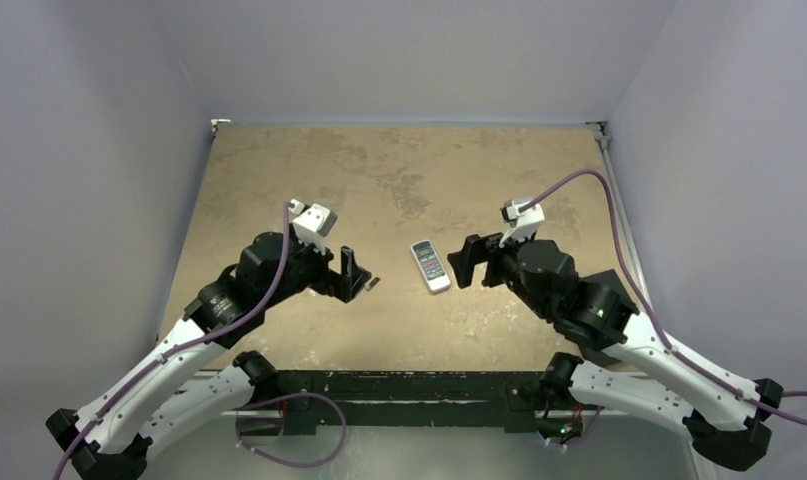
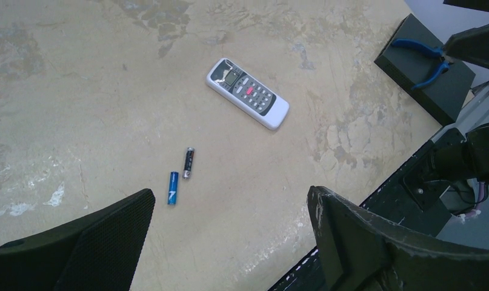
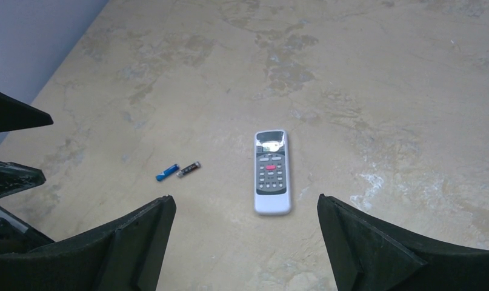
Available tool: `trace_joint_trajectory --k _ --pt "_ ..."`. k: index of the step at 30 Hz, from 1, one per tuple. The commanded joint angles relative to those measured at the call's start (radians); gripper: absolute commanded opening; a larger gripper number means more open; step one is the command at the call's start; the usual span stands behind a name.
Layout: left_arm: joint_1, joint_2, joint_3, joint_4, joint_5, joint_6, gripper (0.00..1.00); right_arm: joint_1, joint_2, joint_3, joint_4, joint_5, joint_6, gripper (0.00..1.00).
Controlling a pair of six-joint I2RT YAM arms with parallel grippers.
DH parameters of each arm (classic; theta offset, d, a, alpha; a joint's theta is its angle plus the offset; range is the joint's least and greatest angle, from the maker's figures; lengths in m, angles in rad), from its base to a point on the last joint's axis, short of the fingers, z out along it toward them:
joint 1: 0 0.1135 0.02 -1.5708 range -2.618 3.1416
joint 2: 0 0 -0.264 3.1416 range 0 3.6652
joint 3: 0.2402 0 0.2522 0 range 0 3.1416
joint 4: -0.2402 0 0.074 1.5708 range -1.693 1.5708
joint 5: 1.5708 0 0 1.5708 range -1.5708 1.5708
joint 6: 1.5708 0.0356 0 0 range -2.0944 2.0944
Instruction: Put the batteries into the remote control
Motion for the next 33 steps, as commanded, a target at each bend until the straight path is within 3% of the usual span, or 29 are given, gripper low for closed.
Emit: trace_joint_trajectory --k 1,15,33 --pt "-0.001 -0.028 -0.012 0.029 -0.002 0.0 0.99 0.0 0.056 0.063 -0.035 0.004 -0.036 0.99" --pt "-0.001 -0.051 -0.012 0.028 -0.015 0.0 0.99 0.0 0.338 0.094 -0.071 -0.024 0.001 0.99" --pt "-0.001 -0.068 -0.014 0.026 -0.019 0.001 0.99 -0.027 0.658 0.153 0.03 -0.066 0.002 0.99"
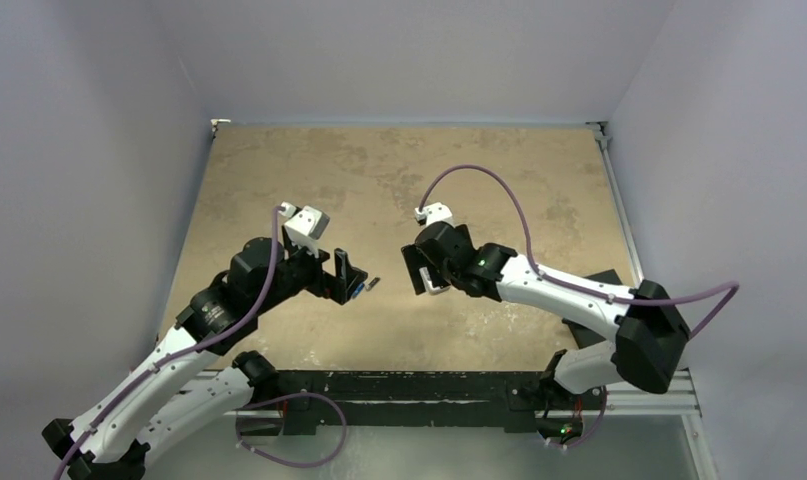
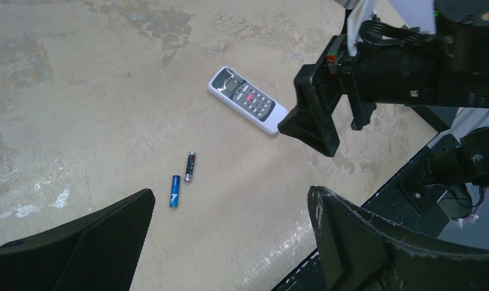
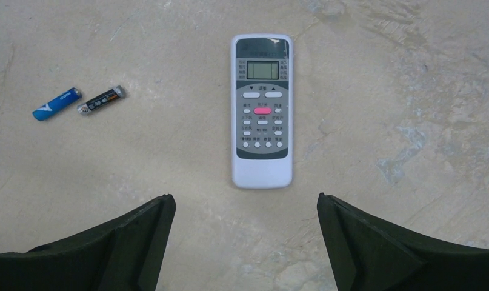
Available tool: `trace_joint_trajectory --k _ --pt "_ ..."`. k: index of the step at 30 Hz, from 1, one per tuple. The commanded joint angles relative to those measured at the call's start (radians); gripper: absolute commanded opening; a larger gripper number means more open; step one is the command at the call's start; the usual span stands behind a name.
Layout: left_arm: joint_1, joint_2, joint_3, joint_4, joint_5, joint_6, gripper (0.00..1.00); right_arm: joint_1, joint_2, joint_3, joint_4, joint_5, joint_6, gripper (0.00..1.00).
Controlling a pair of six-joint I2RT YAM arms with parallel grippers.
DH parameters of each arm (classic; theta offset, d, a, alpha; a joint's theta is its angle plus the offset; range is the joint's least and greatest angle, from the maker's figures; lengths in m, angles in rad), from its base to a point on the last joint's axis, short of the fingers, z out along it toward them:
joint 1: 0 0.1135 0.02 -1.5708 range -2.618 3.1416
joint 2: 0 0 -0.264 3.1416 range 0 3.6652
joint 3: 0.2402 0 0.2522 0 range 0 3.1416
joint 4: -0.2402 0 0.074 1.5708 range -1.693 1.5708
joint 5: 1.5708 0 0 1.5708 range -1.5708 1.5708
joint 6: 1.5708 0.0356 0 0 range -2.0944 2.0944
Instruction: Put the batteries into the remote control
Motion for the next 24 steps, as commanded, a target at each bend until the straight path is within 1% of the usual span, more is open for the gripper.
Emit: trace_joint_trajectory --k 1,6,13,24 --pt "-0.002 -0.017 -0.004 0.027 -0.008 0.001 0.99 -0.025 0.061 0.058 0.058 -0.025 -0.004 0.99" --pt "-0.002 -0.021 -0.003 0.026 -0.007 0.0 0.99 -0.047 0.134 0.079 0.088 -0.059 -0.015 0.99" --pt "-0.002 -0.029 -0.006 0.027 -0.004 0.001 0.99 -0.125 0.189 0.07 0.135 -0.113 -0.026 0.97" --pt "-0.001 -0.018 -0.004 0.027 0.003 0.003 0.99 -0.139 0.259 0.053 0.168 -0.126 -0.031 0.95"
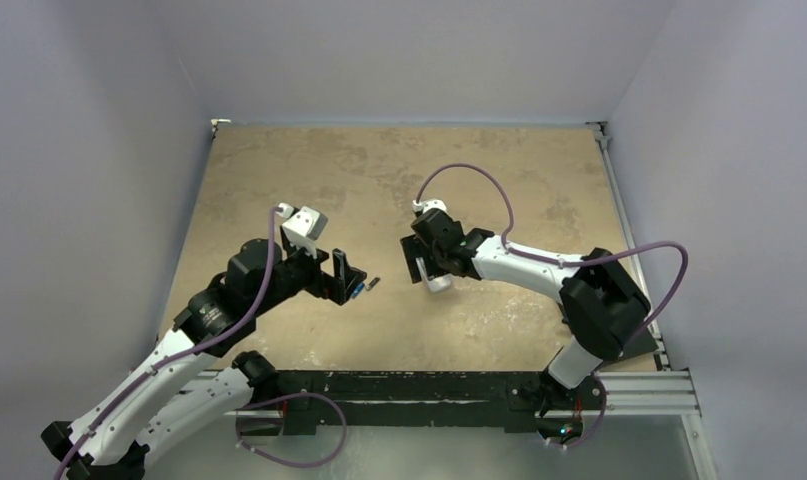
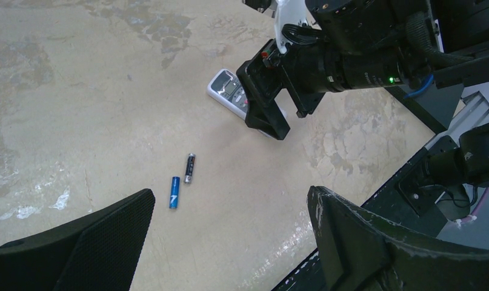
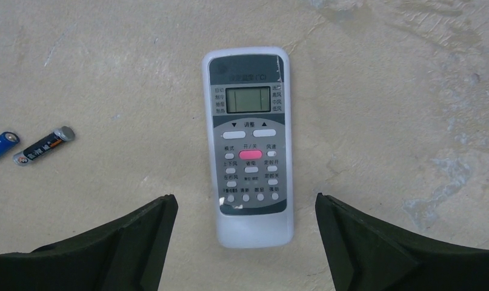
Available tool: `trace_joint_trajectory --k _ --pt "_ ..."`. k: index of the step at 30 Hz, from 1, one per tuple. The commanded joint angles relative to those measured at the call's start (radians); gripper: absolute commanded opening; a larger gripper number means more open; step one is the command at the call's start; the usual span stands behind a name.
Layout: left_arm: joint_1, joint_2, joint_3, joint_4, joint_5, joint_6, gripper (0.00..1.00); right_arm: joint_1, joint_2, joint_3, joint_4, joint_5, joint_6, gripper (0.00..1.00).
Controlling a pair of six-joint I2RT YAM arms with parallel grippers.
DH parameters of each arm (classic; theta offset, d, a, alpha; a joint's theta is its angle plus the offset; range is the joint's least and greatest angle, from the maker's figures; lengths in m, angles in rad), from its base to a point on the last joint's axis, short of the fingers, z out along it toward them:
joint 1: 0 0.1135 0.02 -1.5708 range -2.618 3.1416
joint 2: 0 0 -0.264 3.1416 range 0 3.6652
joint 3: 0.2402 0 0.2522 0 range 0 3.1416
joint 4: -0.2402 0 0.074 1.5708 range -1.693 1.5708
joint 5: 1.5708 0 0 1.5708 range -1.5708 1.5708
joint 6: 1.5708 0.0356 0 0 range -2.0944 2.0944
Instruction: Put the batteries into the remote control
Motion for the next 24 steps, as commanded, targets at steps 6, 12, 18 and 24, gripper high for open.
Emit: trace_joint_trajectory --k 6,12,18,24 --pt "-0.001 0.004 -0.004 0.027 0.002 0.003 0.99 -0.004 0.053 0.005 0.05 -0.009 -0.016 0.92" --pt "-0.001 0.009 -0.004 0.027 0.003 0.003 0.99 -0.004 0.077 -0.014 0.064 -0.007 -0.017 0.89" --pt "-0.002 0.013 -0.003 0.027 0.001 0.001 0.99 -0.005 0.084 -0.032 0.075 -0.007 -0.02 0.84" --pt "-0.001 0.02 -0.005 0.027 0.001 0.0 0.99 -0.006 0.086 -0.053 0.085 -0.004 -0.022 0.75"
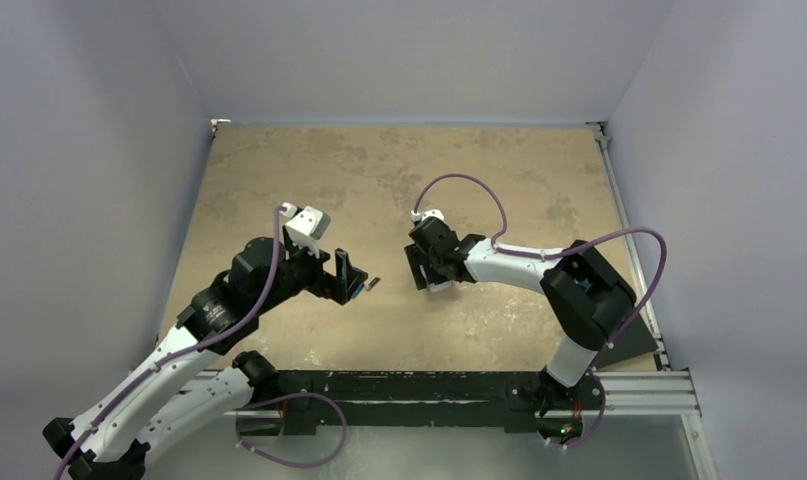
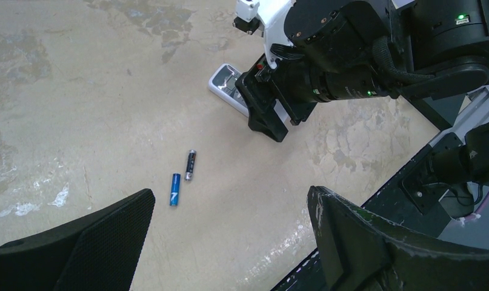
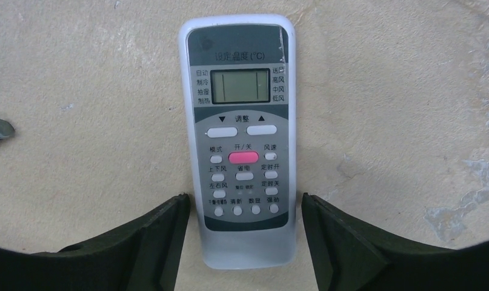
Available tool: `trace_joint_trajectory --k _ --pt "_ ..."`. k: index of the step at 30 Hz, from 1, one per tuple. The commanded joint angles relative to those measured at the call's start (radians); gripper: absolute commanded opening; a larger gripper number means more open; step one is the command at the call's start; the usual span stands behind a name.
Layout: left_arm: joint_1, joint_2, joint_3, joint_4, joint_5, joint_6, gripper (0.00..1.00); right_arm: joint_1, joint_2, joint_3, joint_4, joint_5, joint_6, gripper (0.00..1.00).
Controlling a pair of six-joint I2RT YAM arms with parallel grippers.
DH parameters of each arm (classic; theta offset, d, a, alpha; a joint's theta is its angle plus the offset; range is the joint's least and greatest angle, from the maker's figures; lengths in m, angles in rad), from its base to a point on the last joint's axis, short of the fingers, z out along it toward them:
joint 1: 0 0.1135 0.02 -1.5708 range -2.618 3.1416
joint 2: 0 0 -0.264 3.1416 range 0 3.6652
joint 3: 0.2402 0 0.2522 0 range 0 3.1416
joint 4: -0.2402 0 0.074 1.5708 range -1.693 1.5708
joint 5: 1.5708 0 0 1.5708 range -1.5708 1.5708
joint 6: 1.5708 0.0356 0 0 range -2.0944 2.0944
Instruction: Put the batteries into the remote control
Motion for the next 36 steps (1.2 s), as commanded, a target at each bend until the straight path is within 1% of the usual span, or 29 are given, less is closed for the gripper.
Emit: trace_joint_trajectory --k 1,4,5,9,13,17,20,27,30,36 --pt "-0.002 0.003 -0.002 0.027 0.001 0.0 0.99 -0.005 -0.004 -0.02 0.03 0.003 -0.012 0.74" --pt "-0.002 0.008 -0.002 0.027 -0.002 -0.001 0.99 -0.005 -0.001 -0.029 0.028 0.012 -0.012 0.7" --pt "0.0 0.01 -0.001 0.027 -0.004 -0.001 0.99 -0.006 -0.001 -0.032 0.029 0.015 -0.012 0.66" --pt "-0.001 0.015 -0.003 0.025 -0.007 -0.002 0.99 -0.005 -0.009 -0.046 0.03 0.012 -0.012 0.49" --pt "0.0 0.023 -0.002 0.024 -0.009 -0.004 0.99 -0.005 -0.055 -0.058 0.022 -0.005 -0.014 0.31" --pt "-0.001 0.031 -0.002 0.024 -0.009 -0.008 0.99 -0.005 -0.126 -0.072 -0.001 -0.025 -0.018 0.19" --pt "-0.002 0.035 -0.006 0.031 -0.006 -0.011 0.99 -0.004 -0.192 -0.088 -0.016 -0.038 -0.031 0.17" --pt "0.0 0.1 0.011 0.023 -0.009 -0.03 0.99 0.01 -0.363 -0.173 -0.002 -0.18 -0.086 0.14" --pt "-0.001 0.13 0.03 0.003 -0.009 -0.056 0.99 0.056 -0.434 -0.191 -0.005 -0.179 -0.092 0.14" --pt "-0.001 0.158 0.024 -0.002 -0.005 -0.149 0.99 0.115 -0.482 -0.172 -0.041 -0.183 -0.066 0.12"
